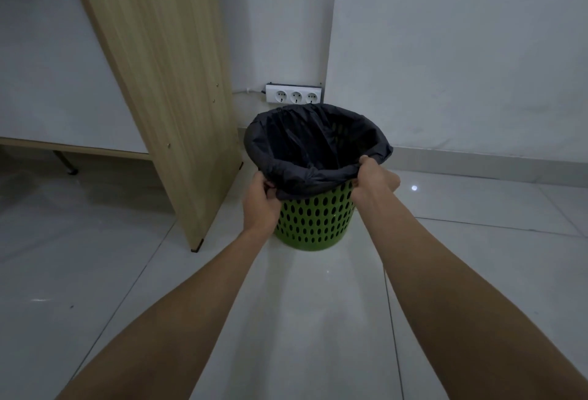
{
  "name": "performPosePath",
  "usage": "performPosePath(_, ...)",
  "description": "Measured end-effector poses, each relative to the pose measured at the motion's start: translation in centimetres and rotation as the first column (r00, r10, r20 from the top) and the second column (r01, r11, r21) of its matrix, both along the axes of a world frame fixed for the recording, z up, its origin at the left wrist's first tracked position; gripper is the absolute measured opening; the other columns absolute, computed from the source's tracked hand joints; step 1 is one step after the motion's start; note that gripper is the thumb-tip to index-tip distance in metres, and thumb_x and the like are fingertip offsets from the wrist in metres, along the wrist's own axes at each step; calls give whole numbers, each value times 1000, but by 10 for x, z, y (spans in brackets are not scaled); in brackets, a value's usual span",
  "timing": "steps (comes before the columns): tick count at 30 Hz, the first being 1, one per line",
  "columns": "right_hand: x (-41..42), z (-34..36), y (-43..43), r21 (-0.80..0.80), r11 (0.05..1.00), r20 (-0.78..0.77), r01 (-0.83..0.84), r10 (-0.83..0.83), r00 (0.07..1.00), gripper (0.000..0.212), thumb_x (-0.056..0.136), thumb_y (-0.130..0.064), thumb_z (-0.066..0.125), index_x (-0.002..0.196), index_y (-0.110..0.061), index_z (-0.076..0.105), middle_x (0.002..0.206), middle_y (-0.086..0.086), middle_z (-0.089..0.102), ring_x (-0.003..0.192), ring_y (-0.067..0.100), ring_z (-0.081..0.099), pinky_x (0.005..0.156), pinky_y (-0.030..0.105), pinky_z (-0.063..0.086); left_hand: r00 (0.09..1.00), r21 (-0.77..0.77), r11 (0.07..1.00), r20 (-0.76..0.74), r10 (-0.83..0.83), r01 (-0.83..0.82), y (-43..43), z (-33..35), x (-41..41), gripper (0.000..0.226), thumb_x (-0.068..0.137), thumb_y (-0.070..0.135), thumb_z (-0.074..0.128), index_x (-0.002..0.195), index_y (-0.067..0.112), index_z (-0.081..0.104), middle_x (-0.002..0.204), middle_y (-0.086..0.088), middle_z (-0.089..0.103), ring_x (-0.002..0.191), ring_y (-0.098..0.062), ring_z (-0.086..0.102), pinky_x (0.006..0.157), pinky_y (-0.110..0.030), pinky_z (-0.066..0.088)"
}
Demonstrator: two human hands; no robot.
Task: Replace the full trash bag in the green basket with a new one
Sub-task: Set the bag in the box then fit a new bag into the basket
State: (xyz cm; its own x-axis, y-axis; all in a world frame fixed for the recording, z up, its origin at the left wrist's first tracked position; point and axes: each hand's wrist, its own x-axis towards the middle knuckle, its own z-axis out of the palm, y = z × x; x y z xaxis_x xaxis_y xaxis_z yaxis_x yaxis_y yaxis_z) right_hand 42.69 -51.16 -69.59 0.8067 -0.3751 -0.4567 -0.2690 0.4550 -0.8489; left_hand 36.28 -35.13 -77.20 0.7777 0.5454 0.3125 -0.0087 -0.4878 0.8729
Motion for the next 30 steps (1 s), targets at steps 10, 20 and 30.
performPosePath(10, 9, -1, -5, 26, 999, 5, 28, -28, 1000, 28, 87, -9, 72, 69, -7, 51, 73, 5, 59, 72, 21, 61, 79, 34, 58, 997, -227, 971, 13, -73, 74, -1, -2, -13, 24, 90, 7, 65, 113, 10, 62, 100, -2, 67, 80, -12, 63, 73, -18, 50)
performPosePath(20, 5, 4, -7, 57, 998, 11, 24, -24, 1000, 31, 88, -5, 70, 68, -7, 46, 76, 7, 58, 81, 26, 64, 87, 42, 59, 995, -81, 995, 82, -52, 59, 9, 11, -7, 12, 97, 8, 57, 87, 13, 62, 78, 1, 67, 71, -11, 60, 68, -25, 47)
performPosePath(30, 5, 4, -12, 45, 999, 12, -23, 22, 1000, 31, 88, -5, 70, 70, -8, 45, 73, 5, 54, 55, 15, 47, 51, 25, 42, 989, -787, 605, -47, 140, -123, -3, 41, 3, 18, 90, -2, 61, 90, 16, 58, 76, -9, 67, 51, -10, 57, 41, -21, 40)
